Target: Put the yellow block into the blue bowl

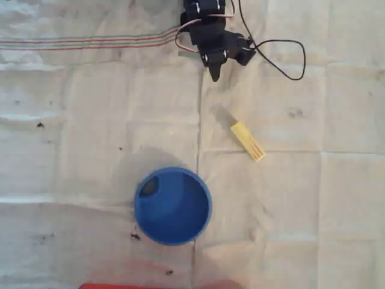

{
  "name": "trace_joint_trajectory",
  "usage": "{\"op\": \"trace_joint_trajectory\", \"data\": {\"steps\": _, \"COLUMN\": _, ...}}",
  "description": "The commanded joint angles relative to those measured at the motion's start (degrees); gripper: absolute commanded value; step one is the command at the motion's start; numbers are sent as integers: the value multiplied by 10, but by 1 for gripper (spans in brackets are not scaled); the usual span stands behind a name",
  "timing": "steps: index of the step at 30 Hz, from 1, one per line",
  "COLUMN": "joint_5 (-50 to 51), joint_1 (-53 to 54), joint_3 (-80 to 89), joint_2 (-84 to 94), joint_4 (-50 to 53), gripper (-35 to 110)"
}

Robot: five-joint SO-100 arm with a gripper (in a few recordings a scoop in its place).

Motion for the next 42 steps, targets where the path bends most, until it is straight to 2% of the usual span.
{"op": "trace_joint_trajectory", "data": {"steps": 1, "joint_5": -1, "joint_1": -2, "joint_3": 32, "joint_2": 11, "joint_4": -16, "gripper": 0}}
{"op": "trace_joint_trajectory", "data": {"steps": 42, "joint_5": 0, "joint_1": 1, "joint_3": 21, "joint_2": 10, "joint_4": -14, "gripper": 1}}
